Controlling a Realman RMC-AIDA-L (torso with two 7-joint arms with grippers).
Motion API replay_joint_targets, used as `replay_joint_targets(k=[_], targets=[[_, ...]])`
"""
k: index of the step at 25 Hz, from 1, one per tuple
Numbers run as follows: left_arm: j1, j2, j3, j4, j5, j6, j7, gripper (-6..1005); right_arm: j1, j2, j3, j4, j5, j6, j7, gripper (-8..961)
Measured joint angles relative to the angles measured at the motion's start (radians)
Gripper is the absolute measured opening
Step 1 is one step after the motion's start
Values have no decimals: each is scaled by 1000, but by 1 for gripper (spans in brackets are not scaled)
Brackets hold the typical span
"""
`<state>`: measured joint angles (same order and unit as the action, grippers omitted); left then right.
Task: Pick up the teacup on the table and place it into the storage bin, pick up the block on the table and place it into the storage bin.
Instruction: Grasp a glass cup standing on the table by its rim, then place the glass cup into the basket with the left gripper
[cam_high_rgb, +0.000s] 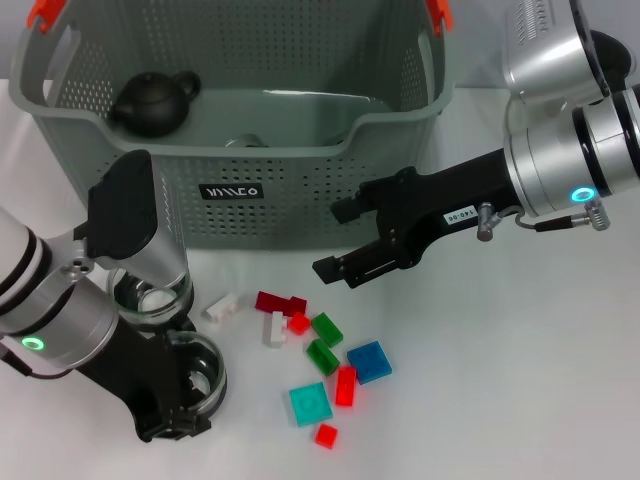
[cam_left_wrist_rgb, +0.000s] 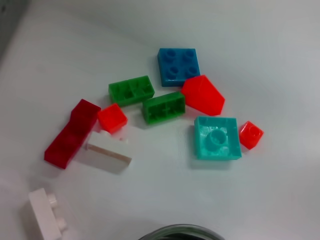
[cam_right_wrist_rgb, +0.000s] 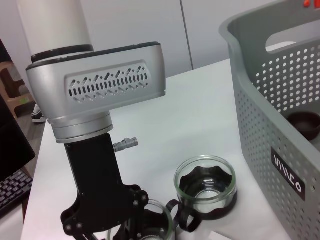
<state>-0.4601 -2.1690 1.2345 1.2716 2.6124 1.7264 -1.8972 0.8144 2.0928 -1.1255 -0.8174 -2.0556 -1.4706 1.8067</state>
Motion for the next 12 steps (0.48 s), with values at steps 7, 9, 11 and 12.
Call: replay_joint_targets(k=[7, 9, 11, 12], targets=[[-2, 2, 9, -2, 3, -3, -4, 101, 0, 0, 9, 0, 0, -1, -3, 924], [-2, 2, 9, -3, 3, 0, -2, 97, 0, 0, 12, 0, 0, -1, -7, 924], [-2, 2, 9, -3, 3, 5, -1, 93, 0, -1, 13, 0, 0, -1, -9, 924], [-2, 2, 8, -2, 2, 8, 0, 91, 0, -1, 14, 0, 0, -1, -9, 924]])
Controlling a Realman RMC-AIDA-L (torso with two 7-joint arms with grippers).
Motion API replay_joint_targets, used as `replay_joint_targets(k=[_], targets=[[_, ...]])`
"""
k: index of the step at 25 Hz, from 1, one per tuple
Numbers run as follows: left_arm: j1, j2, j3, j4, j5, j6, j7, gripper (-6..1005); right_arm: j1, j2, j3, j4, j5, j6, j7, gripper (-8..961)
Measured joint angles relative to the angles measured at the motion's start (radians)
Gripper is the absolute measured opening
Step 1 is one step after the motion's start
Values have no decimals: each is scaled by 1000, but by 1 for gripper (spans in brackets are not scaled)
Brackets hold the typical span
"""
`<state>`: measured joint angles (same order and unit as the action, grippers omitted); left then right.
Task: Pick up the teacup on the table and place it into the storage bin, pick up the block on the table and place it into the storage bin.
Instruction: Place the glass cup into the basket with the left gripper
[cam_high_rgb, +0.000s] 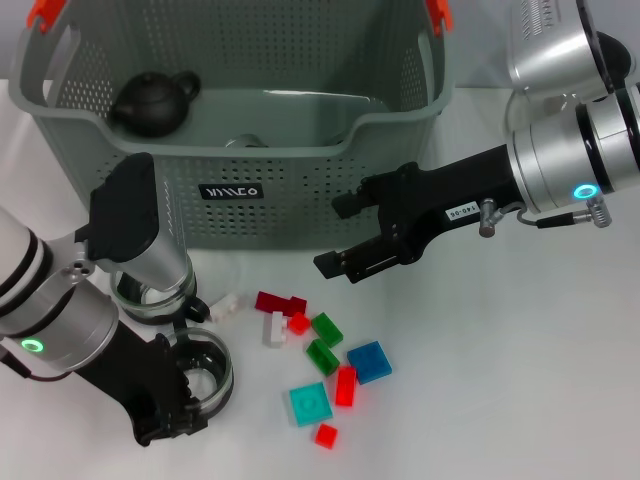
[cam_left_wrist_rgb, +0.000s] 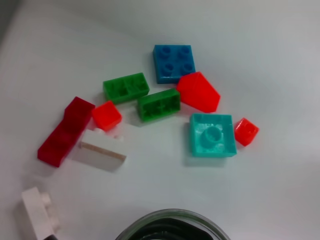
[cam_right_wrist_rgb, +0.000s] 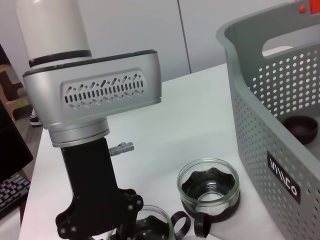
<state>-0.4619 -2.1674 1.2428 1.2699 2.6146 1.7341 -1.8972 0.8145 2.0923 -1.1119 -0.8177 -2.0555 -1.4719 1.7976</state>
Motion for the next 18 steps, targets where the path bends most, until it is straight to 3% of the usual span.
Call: replay_joint_targets(k=[7, 18], targets=[[1, 0, -19, 28, -8, 56, 17, 78, 0, 0, 1, 0, 0, 0, -2, 924], [3, -1, -161, 148, -82, 209, 24, 53, -4, -5, 1, 0, 0, -8, -7, 924]])
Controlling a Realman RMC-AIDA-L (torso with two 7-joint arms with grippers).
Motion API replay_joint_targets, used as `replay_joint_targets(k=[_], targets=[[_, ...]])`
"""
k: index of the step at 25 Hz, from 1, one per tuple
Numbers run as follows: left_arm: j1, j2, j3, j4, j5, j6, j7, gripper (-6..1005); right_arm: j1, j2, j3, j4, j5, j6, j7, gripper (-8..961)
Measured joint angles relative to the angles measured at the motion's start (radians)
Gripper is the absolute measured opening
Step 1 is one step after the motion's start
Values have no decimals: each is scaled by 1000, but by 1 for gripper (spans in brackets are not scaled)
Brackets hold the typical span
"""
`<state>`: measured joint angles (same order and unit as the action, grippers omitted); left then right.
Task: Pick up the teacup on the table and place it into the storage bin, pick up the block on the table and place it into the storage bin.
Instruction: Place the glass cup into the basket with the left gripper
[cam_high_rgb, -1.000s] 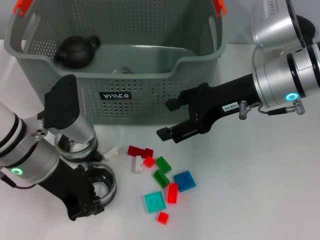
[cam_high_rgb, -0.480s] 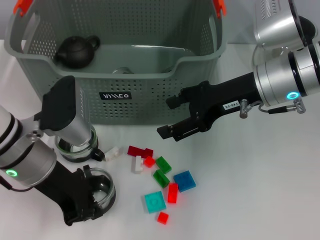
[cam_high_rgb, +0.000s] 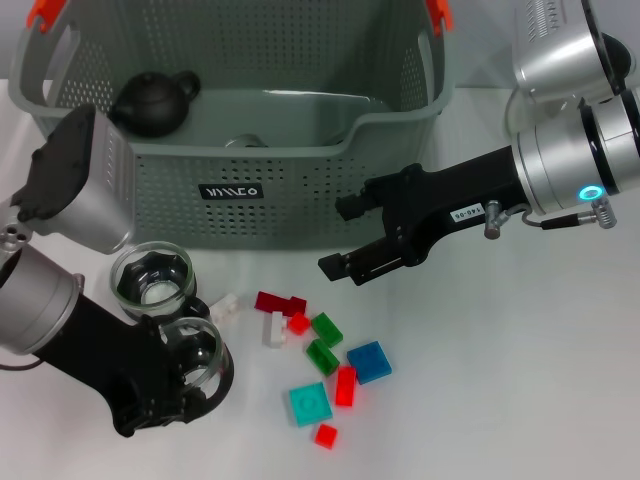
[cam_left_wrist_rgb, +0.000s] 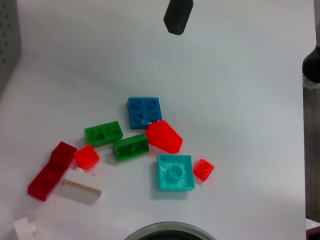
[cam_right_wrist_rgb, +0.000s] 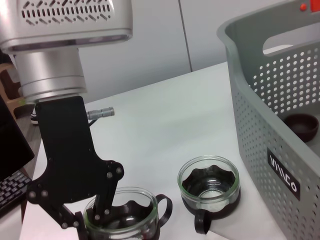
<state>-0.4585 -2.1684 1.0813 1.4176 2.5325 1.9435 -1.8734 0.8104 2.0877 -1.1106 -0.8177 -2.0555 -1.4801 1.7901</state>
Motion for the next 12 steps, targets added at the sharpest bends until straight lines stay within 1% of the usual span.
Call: replay_joint_targets(k=[6, 8, 9, 10, 12], targets=[[4, -1, -14, 38, -28, 39, -3, 54, -3, 0, 0, 0, 0, -2, -6, 924], [1, -1, -43, 62, -51, 71, -10, 54, -5, -1, 0, 0, 0, -5, -6, 924], [-8, 1, -80, 85, -76, 95, -24, 54, -8, -2, 0, 0, 0, -8, -6, 924], [-8, 1, -80, 85, -76, 95, -24, 54, -9, -3, 0, 0, 0, -12, -6, 924], [-16, 4, -122, 115, -109, 108, -50, 54, -13, -5, 4, 0, 0, -25, -6, 924]])
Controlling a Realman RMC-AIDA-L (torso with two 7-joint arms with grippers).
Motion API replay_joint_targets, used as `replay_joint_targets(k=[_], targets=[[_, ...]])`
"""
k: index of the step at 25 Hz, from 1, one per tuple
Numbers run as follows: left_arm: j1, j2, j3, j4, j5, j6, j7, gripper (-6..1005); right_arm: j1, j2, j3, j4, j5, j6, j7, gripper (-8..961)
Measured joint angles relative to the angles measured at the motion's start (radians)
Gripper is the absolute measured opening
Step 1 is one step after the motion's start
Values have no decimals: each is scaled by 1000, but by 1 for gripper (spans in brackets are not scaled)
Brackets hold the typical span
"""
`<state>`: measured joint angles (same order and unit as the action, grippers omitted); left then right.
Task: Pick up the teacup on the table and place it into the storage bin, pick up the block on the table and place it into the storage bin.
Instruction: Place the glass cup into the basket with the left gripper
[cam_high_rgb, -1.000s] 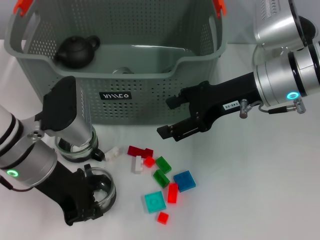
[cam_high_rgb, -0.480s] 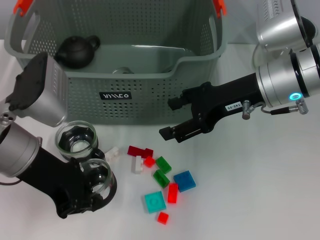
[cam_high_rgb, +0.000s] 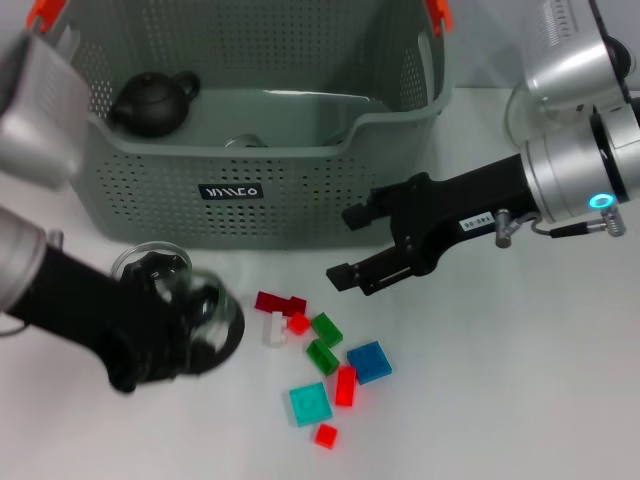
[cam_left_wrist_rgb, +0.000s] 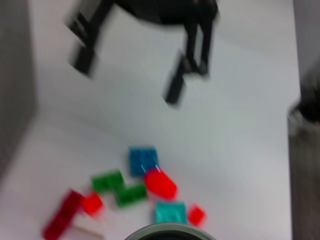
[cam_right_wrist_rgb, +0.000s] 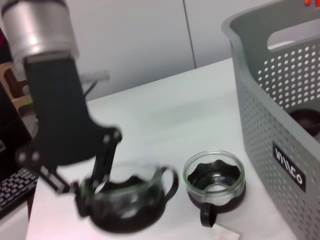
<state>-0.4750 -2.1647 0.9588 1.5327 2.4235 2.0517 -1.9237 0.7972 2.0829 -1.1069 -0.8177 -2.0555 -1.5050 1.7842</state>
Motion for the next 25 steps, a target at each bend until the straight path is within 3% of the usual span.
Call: replay_joint_targets(k=[6, 9, 10, 15, 18, 21, 25], targets=[[-20, 18, -98, 103, -132, 9, -119, 53, -15, -9, 30, 0, 0, -51, 5, 924], [-38, 49, -123, 146, -240, 9, -206, 53, -25, -11, 43, 0, -3, -80, 6, 924], [-61, 73, -127, 157, -298, 7, -261, 53, -29, -12, 45, 0, -4, -88, 5, 924], [-145, 99, -143, 157, -310, -18, -322, 53, -43, -24, 46, 6, -6, -111, 0, 923], [-208, 114, -160, 115, -257, -89, -328, 54, -51, -34, 43, 8, -6, -129, 0, 923], [-260, 146, -153, 12, -208, -200, -320, 54, -60, -42, 41, 9, -7, -144, 2, 923], [-328, 180, -141, -187, -126, -380, -309, 52, -69, -49, 44, 9, -8, -156, 7, 923]])
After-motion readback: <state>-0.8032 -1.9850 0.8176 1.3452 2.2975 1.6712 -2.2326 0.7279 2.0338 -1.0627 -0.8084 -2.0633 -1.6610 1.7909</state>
